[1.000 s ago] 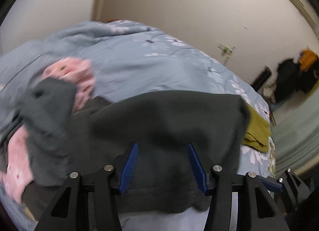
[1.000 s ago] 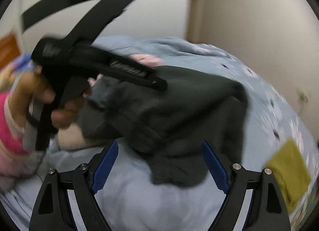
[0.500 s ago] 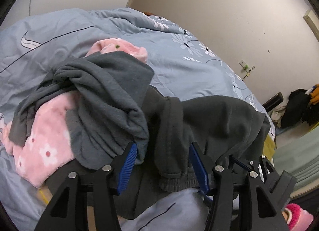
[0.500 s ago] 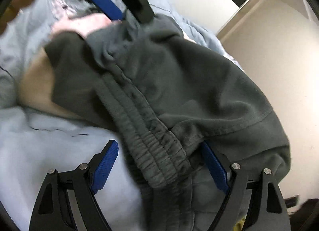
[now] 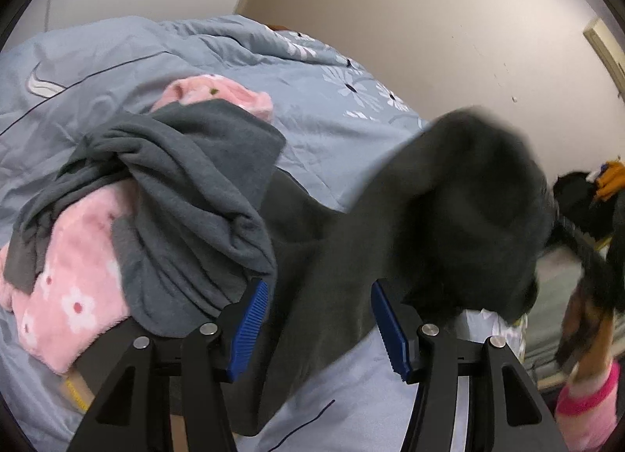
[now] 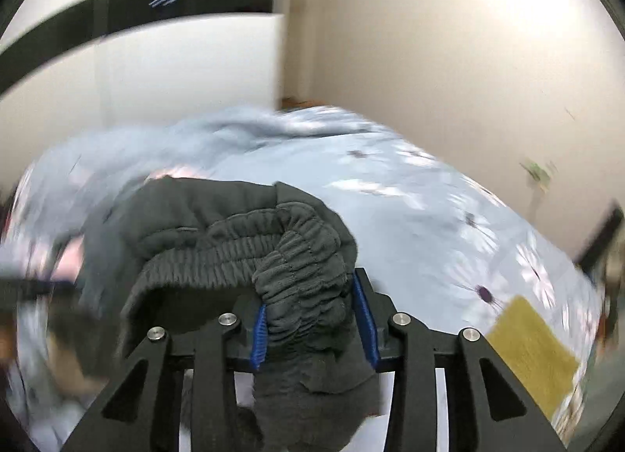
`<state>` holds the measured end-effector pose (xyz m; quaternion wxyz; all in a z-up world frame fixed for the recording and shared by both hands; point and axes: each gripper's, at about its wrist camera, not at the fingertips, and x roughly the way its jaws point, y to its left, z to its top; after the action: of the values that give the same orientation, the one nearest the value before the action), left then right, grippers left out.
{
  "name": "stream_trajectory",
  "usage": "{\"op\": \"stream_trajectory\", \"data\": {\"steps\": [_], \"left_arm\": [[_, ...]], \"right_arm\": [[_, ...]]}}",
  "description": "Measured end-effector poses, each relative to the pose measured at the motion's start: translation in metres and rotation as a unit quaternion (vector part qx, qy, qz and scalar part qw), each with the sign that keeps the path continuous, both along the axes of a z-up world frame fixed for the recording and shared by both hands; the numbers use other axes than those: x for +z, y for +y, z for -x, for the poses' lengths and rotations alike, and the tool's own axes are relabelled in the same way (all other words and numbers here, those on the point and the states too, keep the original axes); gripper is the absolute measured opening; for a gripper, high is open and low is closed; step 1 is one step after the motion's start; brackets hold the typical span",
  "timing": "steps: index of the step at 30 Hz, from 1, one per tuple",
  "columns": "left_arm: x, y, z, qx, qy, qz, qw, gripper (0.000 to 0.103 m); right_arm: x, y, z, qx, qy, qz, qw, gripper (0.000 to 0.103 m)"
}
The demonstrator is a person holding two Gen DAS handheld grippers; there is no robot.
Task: Fold clothes
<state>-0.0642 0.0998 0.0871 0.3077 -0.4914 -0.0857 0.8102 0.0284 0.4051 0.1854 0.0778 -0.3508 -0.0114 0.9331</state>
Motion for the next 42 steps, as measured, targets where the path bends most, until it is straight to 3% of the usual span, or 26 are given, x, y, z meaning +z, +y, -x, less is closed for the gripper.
{"op": "stream_trajectory", "data": {"steps": [4, 7, 8, 9, 14, 18, 19, 21, 24, 26, 30, 36, 41, 42], "left_arm": [[-0.011, 0.015, 0.000, -0.017, -0.001, 0.012, 0.9998, 0.060], [-0.017, 0.025, -0.003, -0.038, -0.005, 0.015, 0.9992, 0.060], [-0.019, 0.027, -0.005, -0.048, -0.004, 0.015, 0.9987, 0.060], [-0.019, 0.030, -0.006, -0.058, -0.001, 0.018, 0.9981, 0.060], [-0.033, 0.049, -0.014, -0.089, 0.002, 0.051, 0.9947, 0.060], [-0.045, 0.053, -0.012, -0.086, -0.003, 0.071, 0.9937, 0.060], [-0.046, 0.054, -0.011, -0.085, -0.004, 0.073, 0.9937, 0.060], [-0.048, 0.055, -0.010, -0.084, -0.003, 0.076, 0.9935, 0.060], [-0.050, 0.059, -0.010, -0.084, 0.000, 0.085, 0.9928, 0.060], [-0.050, 0.060, -0.012, -0.087, 0.002, 0.093, 0.9918, 0.060], [-0.048, 0.050, -0.017, -0.084, 0.012, 0.110, 0.9903, 0.060], [-0.058, 0.035, -0.020, -0.073, 0.001, 0.123, 0.9898, 0.060], [-0.074, 0.033, -0.022, -0.072, -0.009, 0.144, 0.9869, 0.060], [-0.076, 0.032, -0.022, -0.070, -0.008, 0.151, 0.9860, 0.060]], "right_arm": [[-0.011, 0.072, 0.013, -0.077, -0.027, 0.014, 0.997, 0.038], [-0.043, 0.115, 0.012, -0.126, -0.067, 0.065, 0.988, 0.037], [-0.051, 0.122, 0.011, -0.138, -0.077, 0.081, 0.984, 0.031], [-0.059, 0.129, 0.009, -0.150, -0.087, 0.096, 0.980, 0.018], [-0.067, 0.154, 0.009, -0.147, -0.088, 0.150, 0.974, 0.016], [-0.036, 0.156, -0.023, -0.119, -0.051, 0.177, 0.976, 0.023], [-0.030, 0.153, -0.029, -0.102, -0.044, 0.190, 0.975, 0.028], [-0.020, 0.145, -0.042, -0.065, -0.029, 0.224, 0.972, 0.050], [-0.016, 0.124, -0.051, 0.000, -0.025, 0.292, 0.956, 0.063], [-0.024, 0.106, -0.041, 0.033, -0.046, 0.322, 0.945, 0.063], [-0.044, 0.091, -0.014, 0.017, -0.082, 0.273, 0.958, 0.064], [-0.045, 0.116, -0.007, -0.055, -0.057, 0.272, 0.959, 0.064], [-0.067, 0.107, 0.007, -0.029, -0.082, 0.337, 0.938, 0.063], [-0.071, 0.105, 0.010, -0.024, -0.087, 0.349, 0.933, 0.059]]}}
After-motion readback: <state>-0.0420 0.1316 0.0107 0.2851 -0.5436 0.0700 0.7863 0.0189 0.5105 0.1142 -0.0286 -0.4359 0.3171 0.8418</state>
